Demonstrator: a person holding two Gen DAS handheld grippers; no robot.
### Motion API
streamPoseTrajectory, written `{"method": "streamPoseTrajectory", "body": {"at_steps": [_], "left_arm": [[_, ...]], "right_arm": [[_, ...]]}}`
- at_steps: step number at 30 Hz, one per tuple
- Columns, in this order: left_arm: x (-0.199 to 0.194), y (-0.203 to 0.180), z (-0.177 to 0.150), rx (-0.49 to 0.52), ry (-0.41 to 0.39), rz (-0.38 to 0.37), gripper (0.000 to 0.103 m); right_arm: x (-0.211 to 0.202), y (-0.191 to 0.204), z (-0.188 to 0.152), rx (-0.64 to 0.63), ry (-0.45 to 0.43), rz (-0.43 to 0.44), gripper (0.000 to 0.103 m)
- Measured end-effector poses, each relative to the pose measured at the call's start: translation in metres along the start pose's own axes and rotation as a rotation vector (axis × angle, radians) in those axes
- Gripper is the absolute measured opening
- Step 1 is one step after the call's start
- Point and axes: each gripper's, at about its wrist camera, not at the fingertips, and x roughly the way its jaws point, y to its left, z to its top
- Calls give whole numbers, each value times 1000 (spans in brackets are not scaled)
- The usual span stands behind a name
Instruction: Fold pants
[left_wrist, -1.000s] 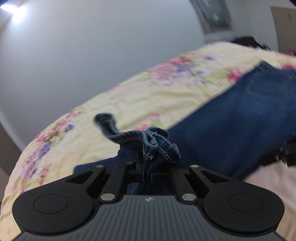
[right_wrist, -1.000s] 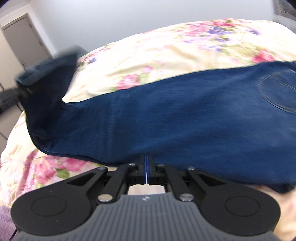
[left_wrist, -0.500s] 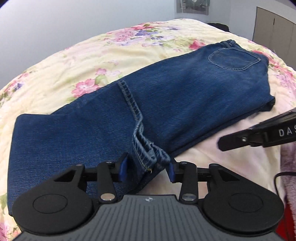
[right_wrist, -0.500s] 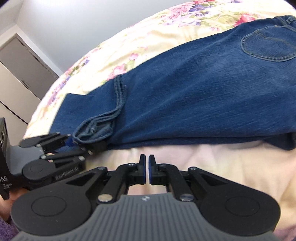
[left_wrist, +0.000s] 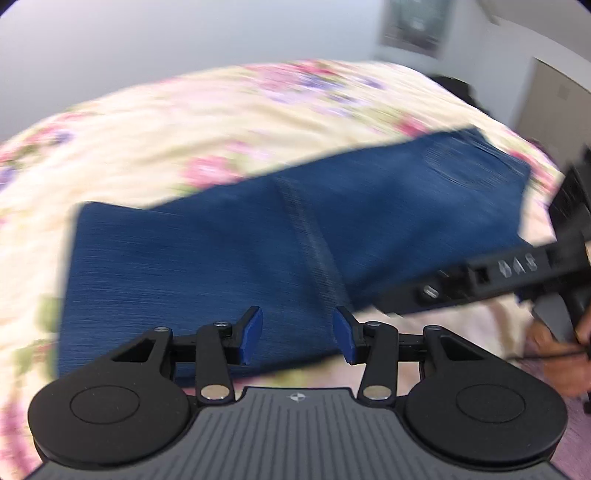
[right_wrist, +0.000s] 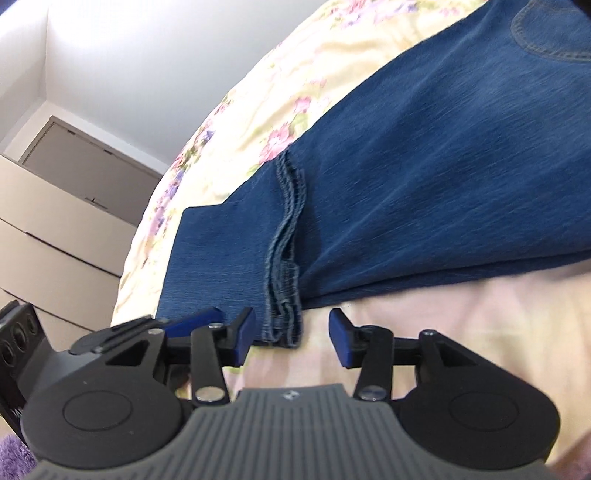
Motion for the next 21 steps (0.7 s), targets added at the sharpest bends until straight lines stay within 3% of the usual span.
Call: {"method": "streamPoseTrajectory", "body": {"at_steps": [4, 8, 11, 14, 16, 21], "left_arm": [[-1, 20, 0, -56, -39, 115, 52], [5, 41, -5, -152, -27, 117, 48], [6, 52, -7, -170, -40, 127, 47], [1, 61, -5, -198, -59, 117, 47], [-7, 65, -3, -210, -74, 129, 38], [-40, 80, 3, -259, -127, 216, 34]], "right_arm": [[22, -1, 6, 34, 28, 19, 42], [40, -3, 8, 54, 60, 19, 42], [52, -5, 8, 77, 66, 37, 41], [55, -8, 6, 90, 79, 27, 25], [55, -6, 4, 86, 85, 27, 15], [29, 38, 3, -71, 18, -1, 9]]}}
